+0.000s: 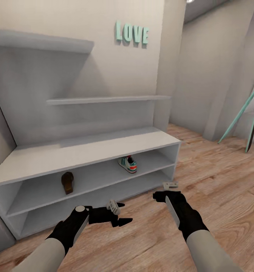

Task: Pick up the two gym shoes and the two sandals from the corridor floor and place them onto the hallstand (shoe rack) in the corridor, making sure they are on the rack and not on the floor. Arrange them so the two gym shoes are next to each other and the two sandals are next to each other.

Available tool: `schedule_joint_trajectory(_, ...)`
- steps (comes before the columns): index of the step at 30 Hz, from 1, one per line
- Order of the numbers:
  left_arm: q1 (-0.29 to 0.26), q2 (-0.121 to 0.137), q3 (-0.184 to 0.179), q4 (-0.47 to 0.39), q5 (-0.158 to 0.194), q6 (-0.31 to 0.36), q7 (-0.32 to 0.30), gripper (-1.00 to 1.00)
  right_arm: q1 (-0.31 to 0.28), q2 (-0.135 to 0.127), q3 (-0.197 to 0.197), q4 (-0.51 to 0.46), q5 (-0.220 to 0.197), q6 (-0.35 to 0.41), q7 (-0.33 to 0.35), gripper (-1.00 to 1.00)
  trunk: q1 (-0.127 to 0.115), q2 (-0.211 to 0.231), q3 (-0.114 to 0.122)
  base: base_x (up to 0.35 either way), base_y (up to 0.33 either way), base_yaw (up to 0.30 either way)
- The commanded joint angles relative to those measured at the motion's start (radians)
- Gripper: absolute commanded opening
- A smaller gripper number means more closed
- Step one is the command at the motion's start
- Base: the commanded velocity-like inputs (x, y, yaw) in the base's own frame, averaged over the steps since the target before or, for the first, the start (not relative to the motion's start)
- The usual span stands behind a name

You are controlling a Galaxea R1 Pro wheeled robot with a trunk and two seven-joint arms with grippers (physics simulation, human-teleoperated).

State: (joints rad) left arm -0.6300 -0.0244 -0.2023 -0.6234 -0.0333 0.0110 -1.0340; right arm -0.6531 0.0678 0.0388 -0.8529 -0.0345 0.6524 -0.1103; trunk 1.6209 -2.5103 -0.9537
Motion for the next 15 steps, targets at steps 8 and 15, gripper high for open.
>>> schedule_joint_trajectory(8, 0.0, 0.001, 0.002, -0.001, -0.004, 0.001, -0.002, 1.0, 0.0, -0.001, 0.003, -0.001, -0.004, 0.004, -0.006, 1.0, 0.0, 0.0, 0.008, -0.001, -0.19, -0.225)
schedule_joint_trajectory(15, 0.0, 0.001, 0.003, -0.001, -0.003, 0.001, -0.002, 1.0, 0.0, -0.002, 0.003, -0.001, -0.004, 0.004, -0.006, 1.0, 0.0, 0.0, 0.016, 0.0, -0.02, -0.225)
